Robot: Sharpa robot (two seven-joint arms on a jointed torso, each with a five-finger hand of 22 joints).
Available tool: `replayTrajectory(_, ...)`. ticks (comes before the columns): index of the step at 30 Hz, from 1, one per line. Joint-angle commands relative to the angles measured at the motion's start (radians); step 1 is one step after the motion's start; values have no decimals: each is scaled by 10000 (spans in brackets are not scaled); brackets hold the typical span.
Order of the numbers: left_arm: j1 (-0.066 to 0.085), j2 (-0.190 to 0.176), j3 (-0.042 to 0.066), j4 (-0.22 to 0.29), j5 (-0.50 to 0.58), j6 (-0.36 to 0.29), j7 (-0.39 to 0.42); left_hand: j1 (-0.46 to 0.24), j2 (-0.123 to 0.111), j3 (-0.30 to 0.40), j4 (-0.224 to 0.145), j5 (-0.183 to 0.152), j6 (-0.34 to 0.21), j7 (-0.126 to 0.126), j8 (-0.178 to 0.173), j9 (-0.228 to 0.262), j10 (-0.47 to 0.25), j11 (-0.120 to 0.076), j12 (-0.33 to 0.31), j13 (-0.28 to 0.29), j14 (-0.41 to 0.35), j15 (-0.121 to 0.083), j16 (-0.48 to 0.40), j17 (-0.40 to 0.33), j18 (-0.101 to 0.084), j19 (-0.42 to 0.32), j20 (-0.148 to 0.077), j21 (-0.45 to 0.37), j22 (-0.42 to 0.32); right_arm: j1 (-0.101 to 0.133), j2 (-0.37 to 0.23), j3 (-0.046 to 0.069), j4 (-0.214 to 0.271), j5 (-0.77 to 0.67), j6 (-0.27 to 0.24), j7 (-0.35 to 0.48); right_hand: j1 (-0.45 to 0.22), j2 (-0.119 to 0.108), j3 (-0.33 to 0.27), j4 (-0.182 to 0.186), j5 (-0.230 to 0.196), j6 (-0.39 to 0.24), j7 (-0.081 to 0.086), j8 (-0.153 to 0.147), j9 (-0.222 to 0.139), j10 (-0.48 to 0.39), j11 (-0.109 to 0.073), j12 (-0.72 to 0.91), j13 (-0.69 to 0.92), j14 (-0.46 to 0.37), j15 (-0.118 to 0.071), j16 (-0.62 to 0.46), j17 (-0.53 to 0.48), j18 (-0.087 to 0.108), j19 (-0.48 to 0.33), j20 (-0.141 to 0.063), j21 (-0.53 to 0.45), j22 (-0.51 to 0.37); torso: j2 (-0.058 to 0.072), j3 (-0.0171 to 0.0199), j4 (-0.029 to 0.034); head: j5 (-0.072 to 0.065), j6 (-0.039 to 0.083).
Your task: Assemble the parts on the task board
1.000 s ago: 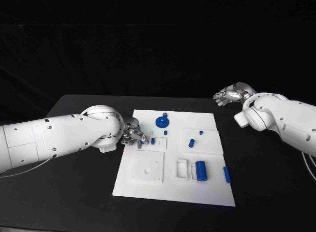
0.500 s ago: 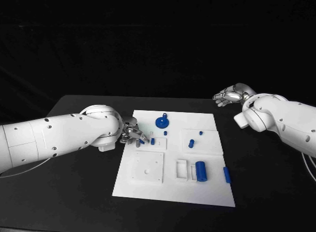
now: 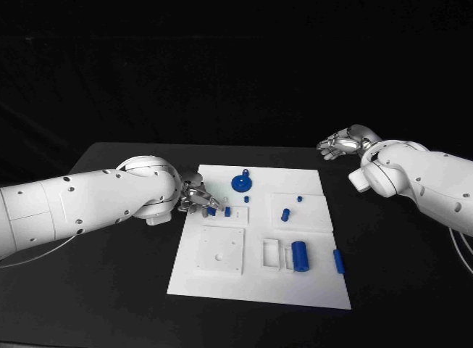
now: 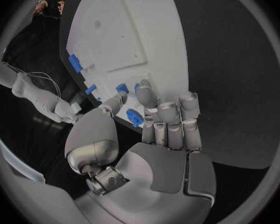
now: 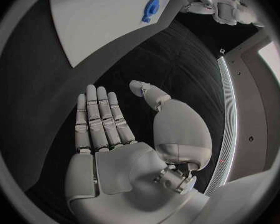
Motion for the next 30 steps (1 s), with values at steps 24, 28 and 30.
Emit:
replayTrajectory(24,2,-12,177,188,426,-219,275,243,766,-1027,-361,-41,-111,8,61,4,-87,-45,-116,-17,-89,-46,-89,-17,127,-184,-1050,-105,21,-27,34,4,-32,-70,172,76,-96,39,-52,-22,32,-64,7,47,-21,-56,-6,57,-15,-52,-2,-32,-16,107,-35,64,-74,28,-16,10,4,7,13)
replayTrajectory(28,2,-33,178,177,426,-157,238,244,783,-1050,-365,-41,-110,8,60,2,-87,-46,-117,-17,-89,-47,-89,-17,127,-186,-1049,-107,19,-29,24,4,-33,-70,171,73,-97,39,-54,-23,32,-64,8,48,-22,-57,-6,58,-15,-52,-2,-32,-17,108,-35,65,-75,29,-12,6,2,6,14)
replayTrajectory(30,2,-39,179,158,426,-155,231,244,786,-1056,-366,-41,-110,8,60,2,-86,-46,-117,-17,-89,-47,-89,-17,127,-186,-1049,-107,19,-29,23,4,-35,-70,167,73,-97,40,-54,-24,32,-65,8,48,-23,-57,-6,58,-15,-52,-2,-32,-17,108,-35,65,-76,30,-9,3,0,9,16)
